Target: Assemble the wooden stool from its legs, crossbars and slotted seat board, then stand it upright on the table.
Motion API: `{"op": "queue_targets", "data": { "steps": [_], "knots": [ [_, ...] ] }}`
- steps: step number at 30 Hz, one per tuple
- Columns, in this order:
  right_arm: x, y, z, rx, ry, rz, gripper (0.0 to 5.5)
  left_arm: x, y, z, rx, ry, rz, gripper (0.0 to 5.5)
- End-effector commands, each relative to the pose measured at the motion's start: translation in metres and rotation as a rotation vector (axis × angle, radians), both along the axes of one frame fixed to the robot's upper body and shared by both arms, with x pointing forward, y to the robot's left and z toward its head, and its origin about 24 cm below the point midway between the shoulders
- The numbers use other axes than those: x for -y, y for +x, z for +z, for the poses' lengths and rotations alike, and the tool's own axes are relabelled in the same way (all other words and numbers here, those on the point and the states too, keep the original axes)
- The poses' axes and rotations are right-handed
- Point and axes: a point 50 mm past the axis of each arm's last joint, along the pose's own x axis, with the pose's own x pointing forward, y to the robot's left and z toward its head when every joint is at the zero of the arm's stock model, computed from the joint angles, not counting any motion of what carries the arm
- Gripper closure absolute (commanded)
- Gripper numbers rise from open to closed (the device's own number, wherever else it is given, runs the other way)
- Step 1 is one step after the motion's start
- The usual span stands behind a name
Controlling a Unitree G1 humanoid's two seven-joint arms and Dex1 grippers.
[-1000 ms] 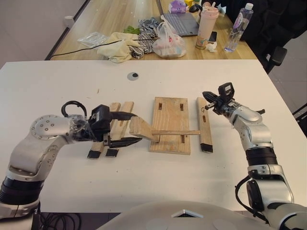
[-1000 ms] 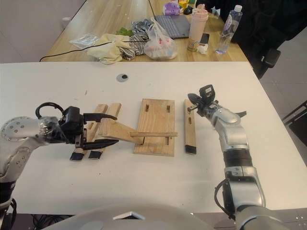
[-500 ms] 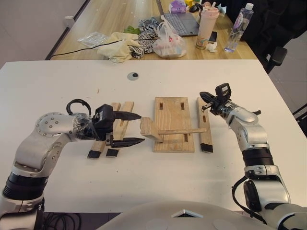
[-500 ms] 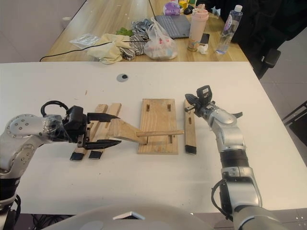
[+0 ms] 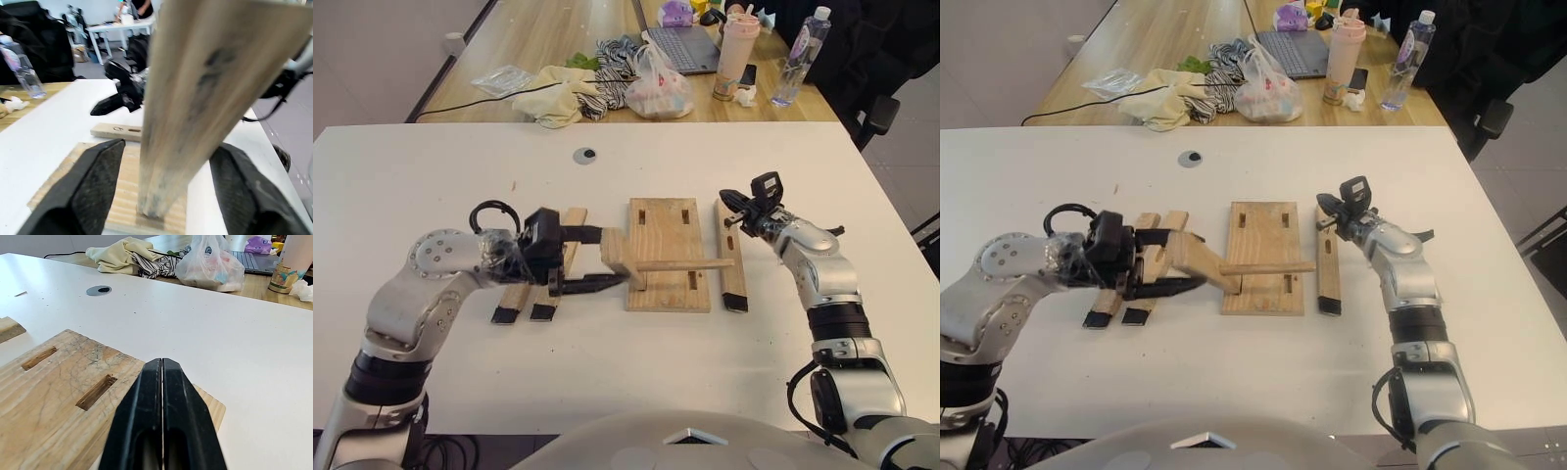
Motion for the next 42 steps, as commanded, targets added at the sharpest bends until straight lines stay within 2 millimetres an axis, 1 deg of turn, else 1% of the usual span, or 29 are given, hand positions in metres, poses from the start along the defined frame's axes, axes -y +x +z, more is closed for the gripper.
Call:
{"op": "queue_targets", "data": {
  "steps": [1,3,4,7,10,13,15,17,22,23,26,29,30,33,35,36,38,40,42],
  "knots": [
    [-0.005,0.0,-0.003,-0.007,-0.004,0.008,5.5,0.001,0.01,0.005,-0.026,-0.041,0.019,3.26],
    [-0.006,0.0,-0.004,-0.007,-0.005,0.008,5.5,0.002,0.015,0.003,-0.044,-0.043,0.019,3.44],
    [-0.007,0.0,-0.005,-0.007,-0.005,0.008,5.5,0.003,0.017,0.002,-0.058,-0.04,0.016,3.45],
    [-0.009,-0.001,-0.005,-0.007,-0.007,0.013,5.5,0.004,0.018,-0.012,-0.088,0.035,-0.002,3.45],
    [-0.008,-0.001,-0.007,-0.011,-0.007,0.013,5.5,0.004,0.013,-0.032,-0.101,0.128,-0.028,3.45],
    [-0.008,-0.003,-0.007,-0.016,-0.006,0.012,5.5,0.0,0.0,-0.051,-0.14,0.211,-0.081,3.46],
    [-0.007,-0.003,-0.007,-0.018,-0.004,0.009,5.5,-0.001,-0.006,-0.059,-0.174,0.222,-0.091,3.47],
    [-0.007,-0.002,-0.008,-0.021,-0.002,0.011,5.5,-0.001,-0.006,-0.059,-0.199,0.198,-0.081,3.48],
    [-0.007,-0.003,-0.008,-0.02,0.0,0.005,5.5,-0.006,0.006,-0.049,-0.193,0.175,-0.032,3.48],
    [-0.007,-0.003,-0.008,-0.02,0.0,0.005,5.5,-0.007,0.007,-0.047,-0.201,0.167,-0.026,3.19],
    [-0.008,-0.003,-0.009,-0.02,0.002,0.002,5.5,-0.011,0.009,-0.044,-0.21,0.16,-0.017,2.79],
    [-0.008,-0.003,-0.008,-0.016,0.005,-0.003,5.5,-0.013,0.013,-0.041,-0.164,0.189,0.002,2.25],
    [-0.008,-0.003,-0.008,-0.014,0.006,-0.004,5.5,-0.015,0.013,-0.042,-0.152,0.213,0.008,2.25],
    [-0.01,-0.004,-0.008,-0.01,0.01,-0.007,5.5,-0.031,0.013,-0.049,-0.147,0.294,0.105,2.25],
    [-0.006,-0.006,-0.008,-0.003,0.013,-0.029,5.5,-0.05,0.019,-0.051,-0.141,0.334,0.275,2.25],
    [-0.002,-0.007,-0.008,0.006,0.014,-0.053,5.5,-0.06,0.023,-0.051,-0.142,0.335,0.376,2.25],
    [0.006,-0.006,-0.005,0.029,0.018,-0.109,5.5,-0.075,0.024,-0.05,-0.152,0.337,0.523,1.97],
    [0.014,-0.004,-0.001,0.061,0.024,-0.176,5.5,-0.083,0.024,-0.05,-0.175,0.332,0.619,1.66],
    [0.026,-0.001,0.008,0.111,0.036,-0.278,5.5,-0.091,0.028,-0.052,-0.235,0.329,0.723,1.66]
  ]
}}
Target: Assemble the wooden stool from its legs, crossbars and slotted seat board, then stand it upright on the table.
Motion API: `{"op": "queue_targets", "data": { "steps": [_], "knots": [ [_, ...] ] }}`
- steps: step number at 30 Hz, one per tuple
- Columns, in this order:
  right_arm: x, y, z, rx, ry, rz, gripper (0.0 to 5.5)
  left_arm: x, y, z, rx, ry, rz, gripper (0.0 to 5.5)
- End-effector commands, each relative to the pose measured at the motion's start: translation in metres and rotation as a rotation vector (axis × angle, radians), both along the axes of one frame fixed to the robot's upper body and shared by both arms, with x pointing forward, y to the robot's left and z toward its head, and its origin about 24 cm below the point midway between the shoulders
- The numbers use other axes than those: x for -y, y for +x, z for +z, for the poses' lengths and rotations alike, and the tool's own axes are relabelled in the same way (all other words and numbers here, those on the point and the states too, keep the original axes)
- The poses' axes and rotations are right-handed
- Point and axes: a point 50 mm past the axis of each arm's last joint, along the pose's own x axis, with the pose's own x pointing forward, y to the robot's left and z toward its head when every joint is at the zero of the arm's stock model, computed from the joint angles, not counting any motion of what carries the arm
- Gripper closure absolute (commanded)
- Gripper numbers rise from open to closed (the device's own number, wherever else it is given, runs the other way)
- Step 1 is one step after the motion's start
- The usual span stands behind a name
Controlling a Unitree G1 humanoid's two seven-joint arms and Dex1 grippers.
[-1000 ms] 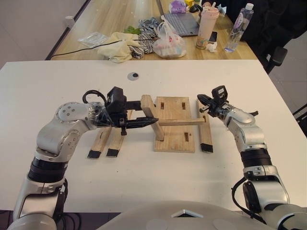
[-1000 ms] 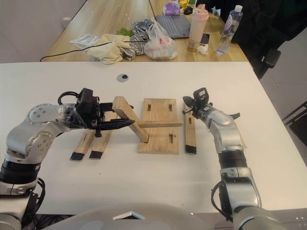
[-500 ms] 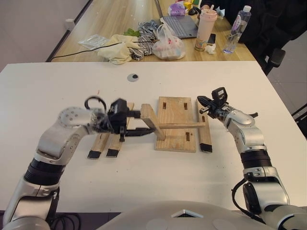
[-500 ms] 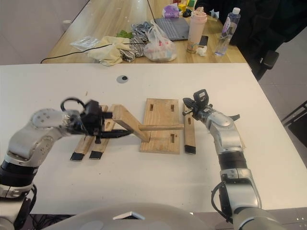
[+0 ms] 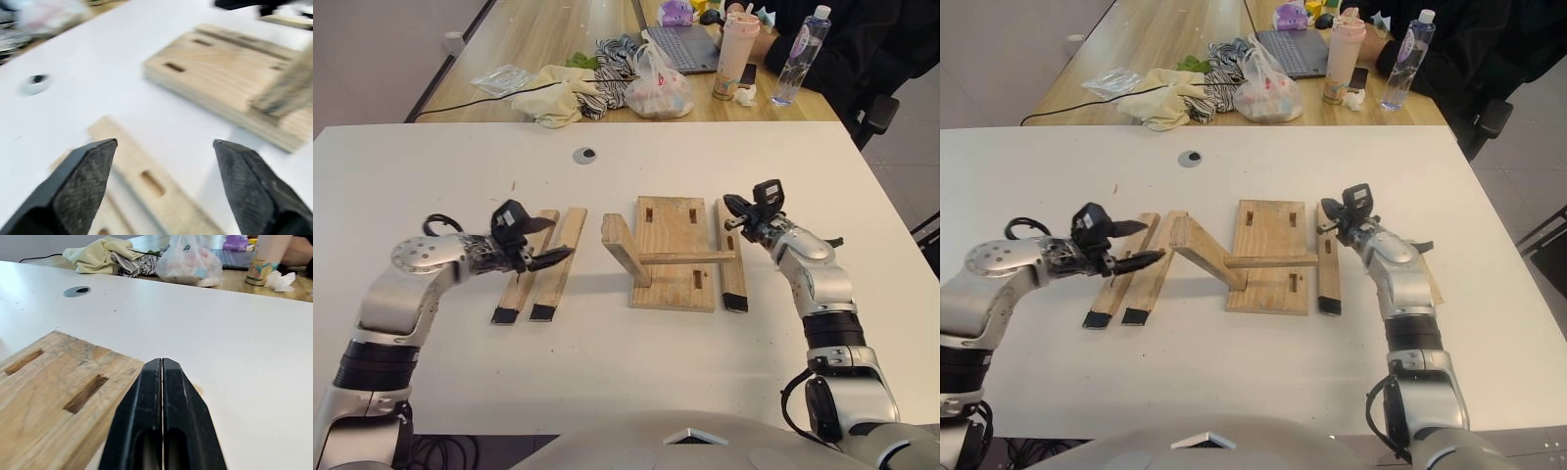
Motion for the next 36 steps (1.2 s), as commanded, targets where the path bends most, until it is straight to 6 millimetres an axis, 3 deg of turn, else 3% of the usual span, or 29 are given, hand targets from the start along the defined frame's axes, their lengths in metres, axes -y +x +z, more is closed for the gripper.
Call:
{"op": "queue_targets", "data": {
  "steps": [1,5,10,14,18,21,25,28,31,33,36],
  "knots": [
    [0.018,0.006,0.018,0.102,0.018,-0.166,5.5,-0.016,0.004,-0.005,-0.072,0.004,0.195,1.66],
    [0.028,0.007,0.028,0.161,0.027,-0.268,5.5,-0.027,-0.002,-0.013,-0.214,0.027,0.297,1.66],
    [0.033,0.001,0.027,0.17,0.021,-0.322,5.5,-0.033,-0.013,-0.026,-0.356,0.089,0.309,1.66],
    [0.037,-0.001,0.029,0.193,0.01,-0.375,5.5,-0.048,-0.026,-0.043,-0.433,0.178,0.346,2.21],
    [0.047,0.001,0.05,0.299,-0.011,-0.497,5.5,-0.059,-0.041,-0.06,-0.512,0.297,0.315,2.81],
    [0.053,0.001,0.064,0.361,-0.025,-0.544,5.5,-0.058,-0.043,-0.062,-0.525,0.264,0.303,3.19],
    [0.056,0.004,0.075,0.392,0.016,-0.566,5.5,-0.075,-0.041,-0.061,-0.472,0.274,0.363,3.49],
    [0.05,0.008,0.082,0.394,0.123,-0.47,5.1,-0.073,-0.012,-0.042,-0.287,0.172,0.371,3.49],
    [0.031,0.029,0.112,0.411,0.244,-0.213,4.55,-0.061,0.034,0.011,0.083,0.049,0.262,3.49],
    [0.013,0.038,0.143,0.436,0.347,0.033,4.24,-0.039,0.057,0.051,0.251,-0.114,0.129,3.49],
    [-0.01,0.039,0.181,0.444,0.487,0.378,3.81,0.003,0.071,0.102,0.377,-0.366,-0.124,3.49]
  ]
}}
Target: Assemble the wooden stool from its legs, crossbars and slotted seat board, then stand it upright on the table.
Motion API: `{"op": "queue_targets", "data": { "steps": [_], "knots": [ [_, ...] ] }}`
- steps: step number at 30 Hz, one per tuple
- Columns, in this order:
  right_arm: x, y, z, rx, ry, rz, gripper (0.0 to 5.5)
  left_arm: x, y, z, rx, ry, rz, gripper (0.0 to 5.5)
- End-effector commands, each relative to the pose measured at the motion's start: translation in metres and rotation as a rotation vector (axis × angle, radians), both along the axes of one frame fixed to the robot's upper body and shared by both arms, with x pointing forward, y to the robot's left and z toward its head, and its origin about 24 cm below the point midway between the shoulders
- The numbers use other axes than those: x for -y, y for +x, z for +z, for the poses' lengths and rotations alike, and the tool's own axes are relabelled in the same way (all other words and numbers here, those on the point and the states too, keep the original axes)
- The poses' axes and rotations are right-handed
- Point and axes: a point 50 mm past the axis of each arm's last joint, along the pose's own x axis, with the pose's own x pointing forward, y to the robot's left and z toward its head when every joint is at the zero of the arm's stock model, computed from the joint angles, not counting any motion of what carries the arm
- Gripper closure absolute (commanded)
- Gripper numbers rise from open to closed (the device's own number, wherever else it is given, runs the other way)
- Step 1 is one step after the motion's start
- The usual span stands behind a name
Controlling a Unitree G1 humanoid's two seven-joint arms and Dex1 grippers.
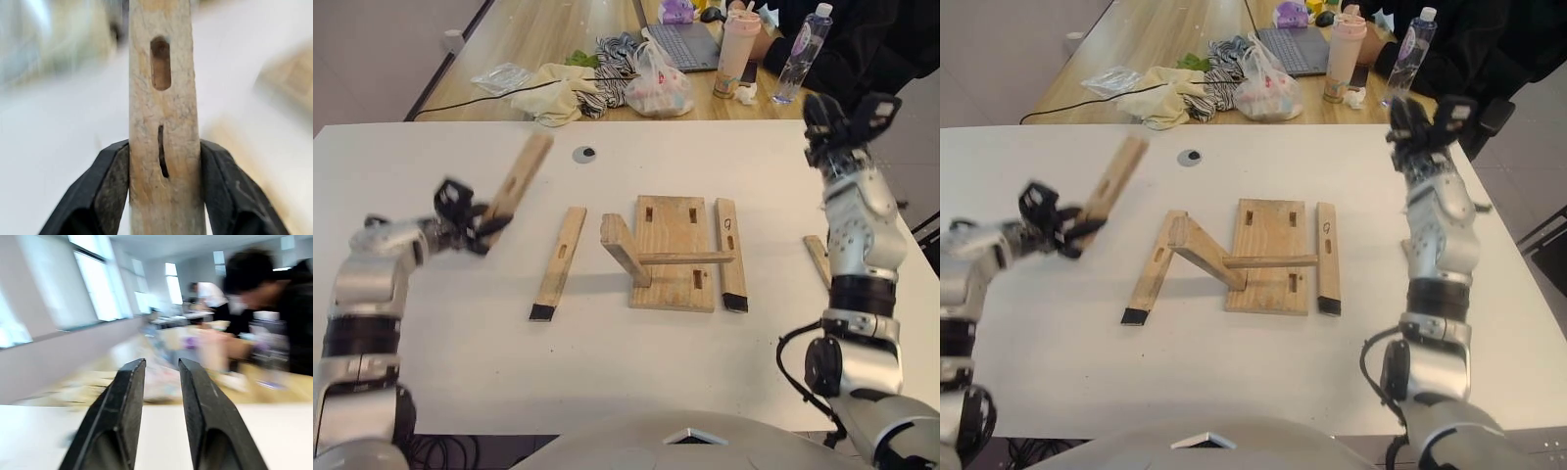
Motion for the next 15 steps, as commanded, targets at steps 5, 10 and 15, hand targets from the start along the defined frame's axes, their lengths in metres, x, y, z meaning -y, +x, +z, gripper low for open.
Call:
{"op": "queue_targets", "data": {
  "steps": [5,10,15],
  "knots": [
    [-0.035,-0.014,0.089,0.149,0.16,0.715,2.92,0.096,0.016,0.089,0.199,-0.317,-0.633,3.51],
    [-0.048,-0.029,0.09,0.12,0.19,0.919,2.0,0.122,0.008,0.079,0.118,-0.316,-0.803,3.51],
    [-0.058,-0.032,0.088,0.069,0.208,1.014,1.86,0.138,0.002,0.065,0.059,-0.278,-0.887,3.51]
  ]
}}
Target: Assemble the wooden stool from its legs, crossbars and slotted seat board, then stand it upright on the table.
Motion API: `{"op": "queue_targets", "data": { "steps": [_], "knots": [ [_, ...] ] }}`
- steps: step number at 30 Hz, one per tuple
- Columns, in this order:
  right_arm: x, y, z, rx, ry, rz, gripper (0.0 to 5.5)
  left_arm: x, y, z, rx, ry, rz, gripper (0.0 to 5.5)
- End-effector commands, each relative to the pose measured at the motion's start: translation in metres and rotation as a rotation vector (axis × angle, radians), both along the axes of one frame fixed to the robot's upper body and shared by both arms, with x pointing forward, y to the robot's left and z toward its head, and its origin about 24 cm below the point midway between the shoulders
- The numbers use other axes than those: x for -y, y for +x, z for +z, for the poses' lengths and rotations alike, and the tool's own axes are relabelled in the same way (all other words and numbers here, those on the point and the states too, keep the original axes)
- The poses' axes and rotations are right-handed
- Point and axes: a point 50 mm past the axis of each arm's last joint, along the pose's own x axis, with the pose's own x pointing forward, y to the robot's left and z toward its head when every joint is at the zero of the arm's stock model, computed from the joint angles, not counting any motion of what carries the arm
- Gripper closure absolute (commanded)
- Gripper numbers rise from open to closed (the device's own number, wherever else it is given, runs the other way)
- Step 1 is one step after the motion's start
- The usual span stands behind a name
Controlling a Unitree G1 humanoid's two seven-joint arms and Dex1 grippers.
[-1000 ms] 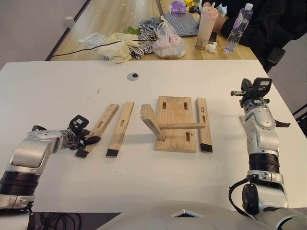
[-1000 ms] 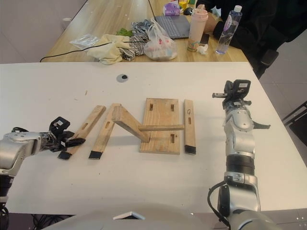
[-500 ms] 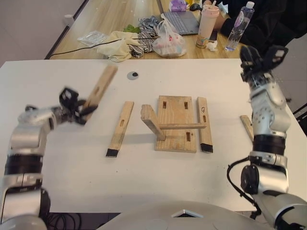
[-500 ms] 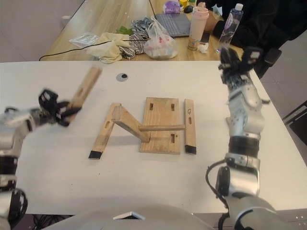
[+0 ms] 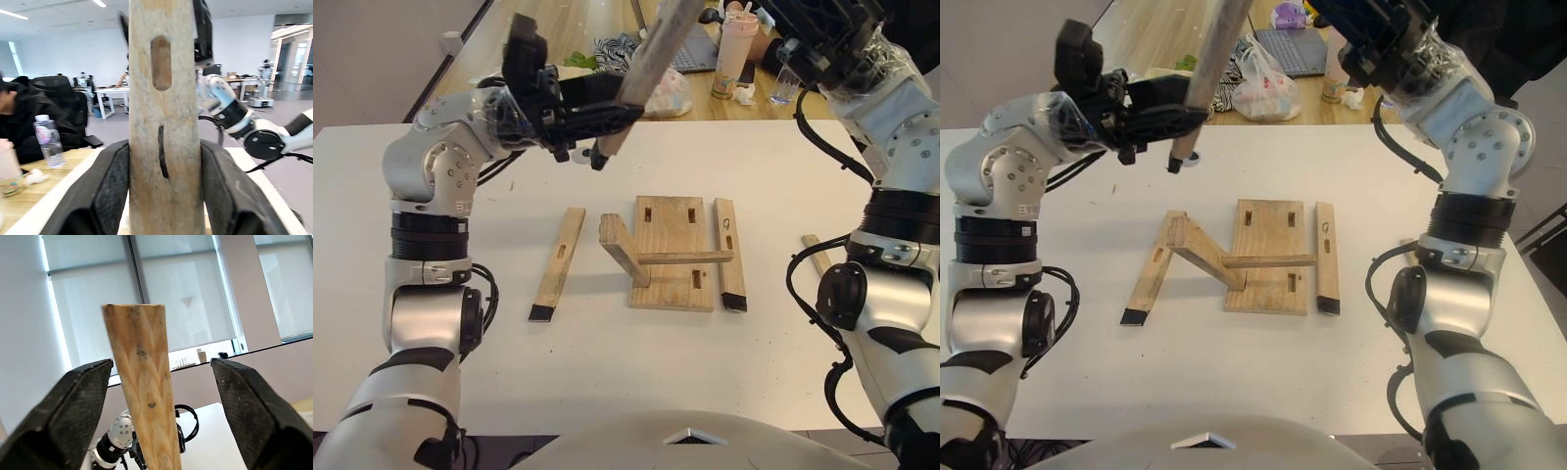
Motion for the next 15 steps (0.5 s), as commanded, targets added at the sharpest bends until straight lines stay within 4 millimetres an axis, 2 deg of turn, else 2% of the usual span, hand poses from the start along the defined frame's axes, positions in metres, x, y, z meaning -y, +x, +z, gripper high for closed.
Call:
{"op": "queue_targets", "data": {
  "steps": [1,6,9,15],
  "knots": [
    [-0.006,-0.002,0.001,-0.015,-0.014,0.056,1.86,0.01,-0.006,-0.01,-0.01,0.06,-0.061,3.51],
    [-0.008,-0.007,0.0,-0.014,-0.02,0.134,2.62,0.013,-0.007,-0.018,-0.023,0.103,-0.084,3.51],
    [-0.007,-0.009,-0.006,-0.019,-0.054,0.158,3.05,0.011,-0.005,-0.012,-0.025,0.051,-0.075,3.51],
    [-0.01,-0.012,-0.016,-0.02,-0.117,0.183,2.06,0.012,-0.003,-0.012,-0.004,0.076,-0.07,3.51]
  ]
}}
